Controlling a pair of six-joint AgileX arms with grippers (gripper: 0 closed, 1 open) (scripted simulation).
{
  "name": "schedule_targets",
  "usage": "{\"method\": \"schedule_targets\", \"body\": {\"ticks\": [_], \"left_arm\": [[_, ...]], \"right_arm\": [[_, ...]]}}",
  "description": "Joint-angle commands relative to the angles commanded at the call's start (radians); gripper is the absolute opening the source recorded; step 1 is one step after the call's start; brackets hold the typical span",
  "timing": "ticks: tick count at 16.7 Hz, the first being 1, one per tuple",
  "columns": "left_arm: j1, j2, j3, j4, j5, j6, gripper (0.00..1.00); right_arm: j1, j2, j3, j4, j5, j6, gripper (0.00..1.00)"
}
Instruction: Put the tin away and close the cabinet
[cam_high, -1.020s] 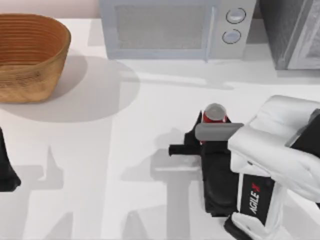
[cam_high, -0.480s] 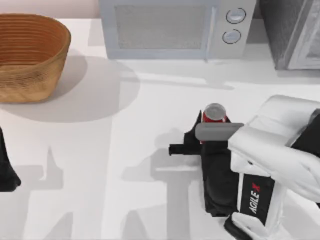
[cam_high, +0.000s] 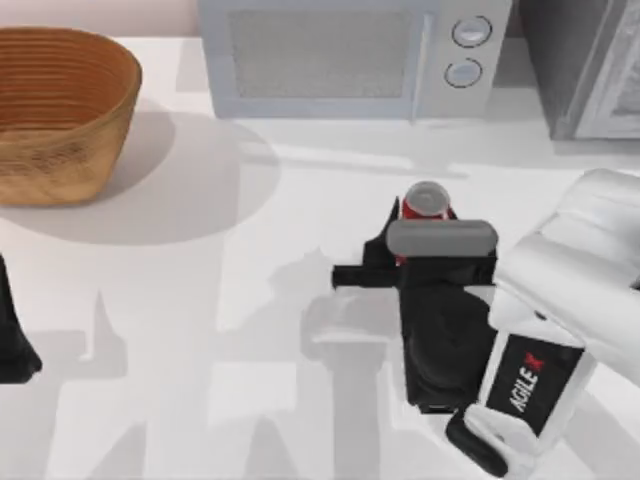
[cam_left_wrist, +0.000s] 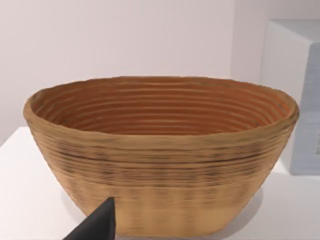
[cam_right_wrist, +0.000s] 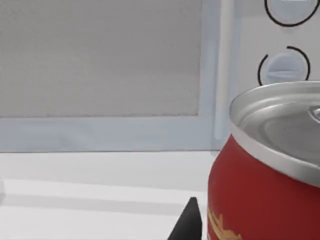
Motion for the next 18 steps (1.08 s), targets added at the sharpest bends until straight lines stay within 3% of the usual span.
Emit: {"method": "schedule_targets", "body": {"ticks": [18], "left_arm": [[0.0,0.0,0.0,0.0,0.0,0.0,1.0]], "right_arm": [[0.0,-0.472,-0.029,-0.455,-0.001,0.002,0.0]]}}
